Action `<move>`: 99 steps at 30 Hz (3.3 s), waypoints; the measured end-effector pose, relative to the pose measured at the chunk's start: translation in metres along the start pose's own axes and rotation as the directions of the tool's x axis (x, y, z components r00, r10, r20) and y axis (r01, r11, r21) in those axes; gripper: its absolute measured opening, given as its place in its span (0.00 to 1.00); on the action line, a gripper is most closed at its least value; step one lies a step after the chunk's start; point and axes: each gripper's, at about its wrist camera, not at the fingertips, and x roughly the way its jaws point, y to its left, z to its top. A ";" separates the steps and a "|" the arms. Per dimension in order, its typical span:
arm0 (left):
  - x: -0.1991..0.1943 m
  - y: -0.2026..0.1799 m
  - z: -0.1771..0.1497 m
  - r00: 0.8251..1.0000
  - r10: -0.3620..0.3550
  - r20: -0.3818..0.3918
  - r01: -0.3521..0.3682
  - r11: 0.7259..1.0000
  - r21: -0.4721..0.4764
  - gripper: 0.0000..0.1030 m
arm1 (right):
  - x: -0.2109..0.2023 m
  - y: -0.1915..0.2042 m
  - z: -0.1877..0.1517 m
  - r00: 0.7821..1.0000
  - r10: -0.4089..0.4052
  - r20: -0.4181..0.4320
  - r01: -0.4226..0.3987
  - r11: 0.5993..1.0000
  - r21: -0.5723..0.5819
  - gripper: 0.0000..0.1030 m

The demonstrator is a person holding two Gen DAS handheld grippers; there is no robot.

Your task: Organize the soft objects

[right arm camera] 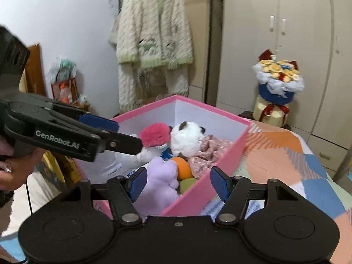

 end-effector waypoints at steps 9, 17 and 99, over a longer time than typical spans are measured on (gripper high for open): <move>-0.029 -0.034 -0.015 1.000 -0.004 0.022 0.003 0.999 0.035 0.73 | -0.053 -0.001 -0.020 0.996 -0.068 0.064 0.067 0.998 0.022 0.67; -0.049 -0.064 -0.028 0.998 0.009 0.063 -0.014 0.996 0.086 0.82 | -0.086 -0.003 -0.041 0.991 -0.104 0.088 0.099 0.994 0.056 0.71; -0.082 -0.125 -0.103 0.950 0.258 0.173 -0.272 0.960 0.061 1.00 | -0.146 0.022 -0.122 0.857 -0.511 0.070 0.474 0.833 0.285 1.00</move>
